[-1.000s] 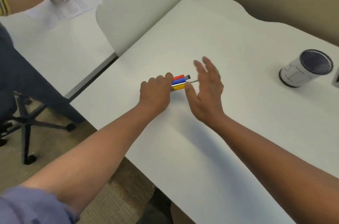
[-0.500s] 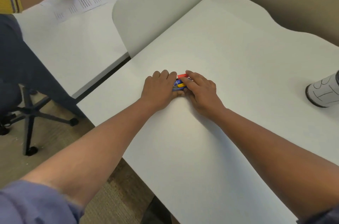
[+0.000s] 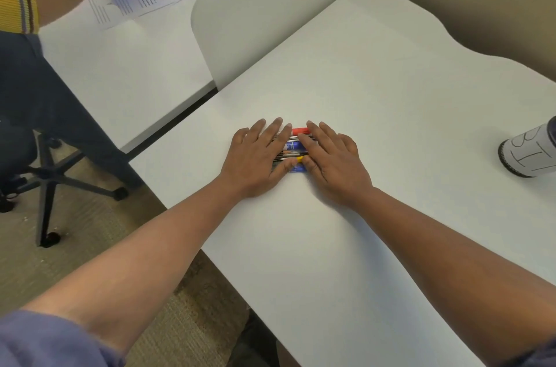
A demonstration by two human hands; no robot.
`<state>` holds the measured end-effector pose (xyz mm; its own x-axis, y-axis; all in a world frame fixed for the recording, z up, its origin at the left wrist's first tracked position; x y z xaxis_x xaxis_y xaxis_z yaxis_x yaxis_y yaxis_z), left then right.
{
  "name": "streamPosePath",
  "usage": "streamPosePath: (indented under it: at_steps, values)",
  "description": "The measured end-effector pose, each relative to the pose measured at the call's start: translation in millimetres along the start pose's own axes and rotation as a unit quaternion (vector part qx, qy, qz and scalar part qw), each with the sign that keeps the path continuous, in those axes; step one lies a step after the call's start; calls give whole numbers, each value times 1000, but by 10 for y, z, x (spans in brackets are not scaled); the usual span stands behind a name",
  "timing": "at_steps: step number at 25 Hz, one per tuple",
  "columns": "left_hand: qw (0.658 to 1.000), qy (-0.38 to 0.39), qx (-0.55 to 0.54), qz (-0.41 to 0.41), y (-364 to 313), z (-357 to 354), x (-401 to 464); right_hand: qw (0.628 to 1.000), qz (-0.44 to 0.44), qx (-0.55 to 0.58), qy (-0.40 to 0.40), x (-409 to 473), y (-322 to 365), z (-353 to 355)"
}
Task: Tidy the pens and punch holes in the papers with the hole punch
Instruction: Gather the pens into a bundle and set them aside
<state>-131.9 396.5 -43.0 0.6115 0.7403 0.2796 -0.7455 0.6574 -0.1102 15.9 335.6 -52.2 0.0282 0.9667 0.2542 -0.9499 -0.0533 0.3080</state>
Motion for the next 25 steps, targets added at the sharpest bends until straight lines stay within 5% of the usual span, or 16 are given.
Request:
streamPosePath:
  at_steps: [25]
  values:
    - [1000,-17,9,5,-6,3,-81,1000,0,-3,-12,-36,-15,-16]
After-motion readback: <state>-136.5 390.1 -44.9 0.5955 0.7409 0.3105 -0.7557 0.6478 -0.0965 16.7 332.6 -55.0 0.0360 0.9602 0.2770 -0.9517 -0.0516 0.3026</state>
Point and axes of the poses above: each hand's wrist, its own x-axis towards the middle knuckle, its own z-axis out of the back of the hand, y = z × x, the point moved 8 cm from there along x, towards the middle knuckle, and after that the axes turned 15 degrees about -y, right-handed, at the moved point
